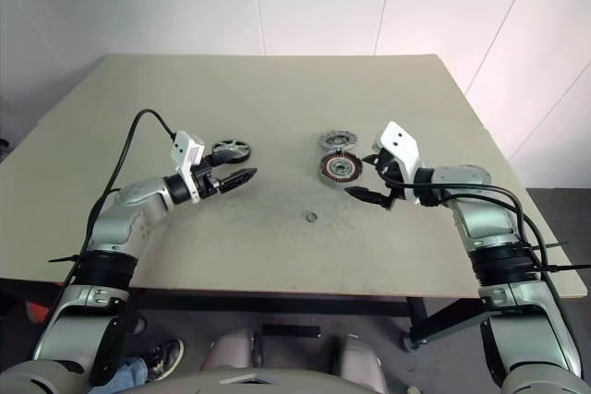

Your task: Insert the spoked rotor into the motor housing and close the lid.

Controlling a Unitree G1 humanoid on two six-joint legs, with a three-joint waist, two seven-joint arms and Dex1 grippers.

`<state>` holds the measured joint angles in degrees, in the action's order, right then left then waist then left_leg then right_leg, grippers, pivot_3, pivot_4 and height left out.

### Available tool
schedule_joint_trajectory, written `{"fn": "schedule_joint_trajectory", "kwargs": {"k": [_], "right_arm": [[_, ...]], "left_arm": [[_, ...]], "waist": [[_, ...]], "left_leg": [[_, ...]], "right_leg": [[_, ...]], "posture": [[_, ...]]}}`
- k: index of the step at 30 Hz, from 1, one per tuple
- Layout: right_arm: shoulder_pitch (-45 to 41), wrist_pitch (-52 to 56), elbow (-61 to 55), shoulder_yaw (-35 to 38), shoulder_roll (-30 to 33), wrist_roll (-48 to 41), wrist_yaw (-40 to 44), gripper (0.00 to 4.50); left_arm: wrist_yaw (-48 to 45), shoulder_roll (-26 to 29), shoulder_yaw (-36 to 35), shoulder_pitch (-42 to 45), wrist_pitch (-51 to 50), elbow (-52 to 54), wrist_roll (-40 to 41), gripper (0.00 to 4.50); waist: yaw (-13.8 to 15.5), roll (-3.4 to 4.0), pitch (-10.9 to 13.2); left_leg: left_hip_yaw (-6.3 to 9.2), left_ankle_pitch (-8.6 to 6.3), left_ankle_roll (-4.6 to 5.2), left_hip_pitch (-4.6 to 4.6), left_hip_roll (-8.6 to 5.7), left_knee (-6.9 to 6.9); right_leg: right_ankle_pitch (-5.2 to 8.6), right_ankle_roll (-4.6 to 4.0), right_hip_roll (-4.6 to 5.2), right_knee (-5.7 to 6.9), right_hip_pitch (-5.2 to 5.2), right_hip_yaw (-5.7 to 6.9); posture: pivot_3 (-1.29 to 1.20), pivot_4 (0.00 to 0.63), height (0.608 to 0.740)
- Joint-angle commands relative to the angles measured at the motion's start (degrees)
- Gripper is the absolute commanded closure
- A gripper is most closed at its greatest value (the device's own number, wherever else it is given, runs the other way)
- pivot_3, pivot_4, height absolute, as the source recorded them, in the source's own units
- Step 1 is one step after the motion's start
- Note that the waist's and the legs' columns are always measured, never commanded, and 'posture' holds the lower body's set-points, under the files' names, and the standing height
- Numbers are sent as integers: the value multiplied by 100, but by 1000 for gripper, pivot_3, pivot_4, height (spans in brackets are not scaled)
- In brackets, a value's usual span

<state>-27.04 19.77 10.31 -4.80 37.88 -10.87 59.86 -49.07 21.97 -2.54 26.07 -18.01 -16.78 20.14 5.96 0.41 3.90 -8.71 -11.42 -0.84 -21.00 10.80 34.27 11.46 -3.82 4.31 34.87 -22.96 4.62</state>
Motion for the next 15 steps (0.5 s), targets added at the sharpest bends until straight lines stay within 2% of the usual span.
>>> {"fn": "schedule_joint_trajectory", "kwargs": {"k": [1, 15], "right_arm": [[-63, -93, -168, 44, 15, -13, -12, 40], [-86, -156, -131, 50, -24, 55, -112, 40]], "left_arm": [[-32, 46, -44, 90, 44, 236, 48, 0], [-18, 0, -18, 93, 60, 224, 45, 0]], "waist": [[0, 0, 0], [0, 0, 0]], "left_leg": [[0, 0, 0, 0, 0, 0], [0, 0, 0, 0, 0, 0]], "right_leg": [[0, 0, 0, 0, 0, 0], [0, 0, 0, 1, 0, 0]], "posture": [[0, 0, 740], [0, 0, 740]]}}
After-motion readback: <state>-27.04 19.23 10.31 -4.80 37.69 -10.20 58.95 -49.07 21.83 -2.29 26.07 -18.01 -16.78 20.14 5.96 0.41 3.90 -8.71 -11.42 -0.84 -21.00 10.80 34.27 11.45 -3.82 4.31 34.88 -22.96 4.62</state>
